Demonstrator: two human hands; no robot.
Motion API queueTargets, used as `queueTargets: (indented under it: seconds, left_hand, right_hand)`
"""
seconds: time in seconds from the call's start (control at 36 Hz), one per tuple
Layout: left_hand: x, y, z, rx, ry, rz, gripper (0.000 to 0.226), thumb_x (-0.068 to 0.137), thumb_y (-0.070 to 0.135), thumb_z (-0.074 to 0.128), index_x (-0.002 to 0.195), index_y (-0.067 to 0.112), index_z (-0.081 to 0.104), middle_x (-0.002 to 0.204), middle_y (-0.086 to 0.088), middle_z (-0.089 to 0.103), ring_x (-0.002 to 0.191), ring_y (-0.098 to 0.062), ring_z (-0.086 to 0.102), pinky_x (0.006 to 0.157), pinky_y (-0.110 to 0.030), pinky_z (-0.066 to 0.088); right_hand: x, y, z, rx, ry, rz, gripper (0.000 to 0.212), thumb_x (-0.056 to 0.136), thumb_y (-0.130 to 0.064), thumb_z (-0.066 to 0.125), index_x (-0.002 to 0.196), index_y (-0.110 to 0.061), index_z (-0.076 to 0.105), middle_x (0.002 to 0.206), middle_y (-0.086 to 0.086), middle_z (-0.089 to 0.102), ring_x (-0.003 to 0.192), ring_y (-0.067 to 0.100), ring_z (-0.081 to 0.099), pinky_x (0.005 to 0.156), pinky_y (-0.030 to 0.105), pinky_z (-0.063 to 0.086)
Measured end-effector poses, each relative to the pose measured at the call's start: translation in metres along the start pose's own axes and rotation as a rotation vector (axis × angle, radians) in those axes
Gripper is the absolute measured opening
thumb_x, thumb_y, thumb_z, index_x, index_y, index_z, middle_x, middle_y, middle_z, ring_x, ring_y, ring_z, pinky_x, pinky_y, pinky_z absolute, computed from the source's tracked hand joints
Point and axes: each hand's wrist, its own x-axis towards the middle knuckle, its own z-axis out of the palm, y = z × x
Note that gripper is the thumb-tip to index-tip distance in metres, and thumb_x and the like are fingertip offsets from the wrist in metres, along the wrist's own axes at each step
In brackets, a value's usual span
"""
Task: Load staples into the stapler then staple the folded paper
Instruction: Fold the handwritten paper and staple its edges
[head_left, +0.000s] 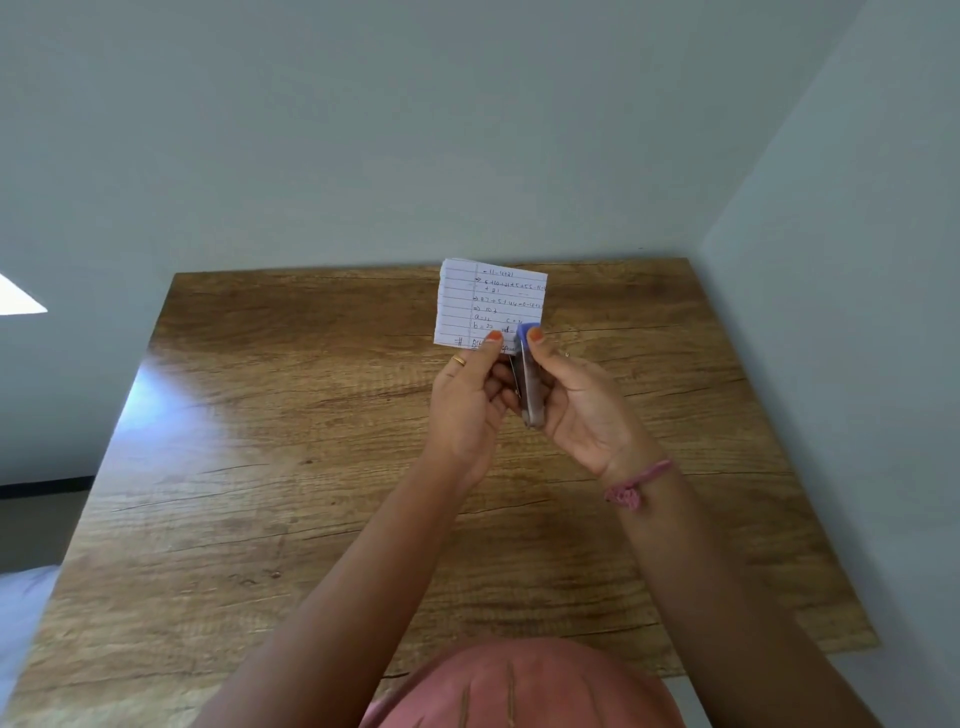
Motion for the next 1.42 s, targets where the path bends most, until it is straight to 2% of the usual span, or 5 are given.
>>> queueTargets:
  seconds: [0.33, 0.67, 1.11, 1.31, 1.42]
  left_hand:
    - [-0.003, -0.001, 0.002, -0.015, 0.07, 0.025, 0.029, 0.099, 0.017, 0.051, 0.114, -0.005, 0.061, 0.087, -0.017, 0.058, 0.071, -0.022, 0.052, 0.058, -0.031, 0.043]
    - [-0.003, -0.005, 0.001, -0.057, 0.053, 0.078, 0.02, 0.099, 0.014, 0.051, 0.092, 0.012, 0.07, 0.069, -0.004, 0.061, 0.052, -0.008, 0.051, 0.046, -0.023, 0.042]
    - [-0.002, -0.011, -0.002, -0.116, 0.041, 0.045, 0.012, 0.093, 0.008, 0.059, 0.096, 0.011, 0.07, 0.084, -0.006, 0.065, 0.07, -0.013, 0.055, 0.062, -0.025, 0.048]
    - [0.0, -0.015, 0.001, 0.14, -0.083, 0.087, 0.05, 0.072, 0.031, 0.079, 0.113, 0.005, 0.065, 0.093, -0.01, 0.069, 0.082, -0.018, 0.066, 0.07, -0.029, 0.052]
    - [0.005, -0.016, 0.0, 0.143, -0.043, 0.072, 0.046, 0.08, 0.026, 0.076, 0.113, -0.004, 0.063, 0.077, -0.009, 0.065, 0.062, -0.017, 0.059, 0.061, -0.032, 0.047]
  right_hand:
    - [0.0, 0.003, 0.003, -0.028, 0.02, -0.013, 0.047, 0.082, -0.027, 0.066, 0.118, 0.003, 0.063, 0.101, 0.015, 0.067, 0.087, 0.021, 0.064, 0.068, 0.026, 0.054]
    - [0.003, 0.008, -0.004, -0.03, 0.007, -0.015, 0.036, 0.083, -0.029, 0.066, 0.111, -0.006, 0.069, 0.093, 0.01, 0.071, 0.081, 0.017, 0.067, 0.069, 0.027, 0.056]
    - [0.007, 0.012, -0.009, -0.038, 0.025, -0.04, 0.028, 0.08, -0.027, 0.068, 0.101, -0.009, 0.07, 0.087, 0.005, 0.072, 0.074, 0.012, 0.068, 0.065, 0.023, 0.056]
    - [0.011, 0.018, -0.005, -0.148, 0.097, -0.097, 0.019, 0.08, -0.028, 0.068, 0.093, -0.015, 0.073, 0.076, 0.008, 0.062, 0.063, 0.019, 0.04, 0.05, 0.025, 0.031]
    - [0.011, 0.019, -0.002, -0.146, 0.111, -0.116, 0.02, 0.08, -0.027, 0.067, 0.096, -0.015, 0.072, 0.087, 0.018, 0.053, 0.058, 0.018, 0.034, 0.047, 0.025, 0.026]
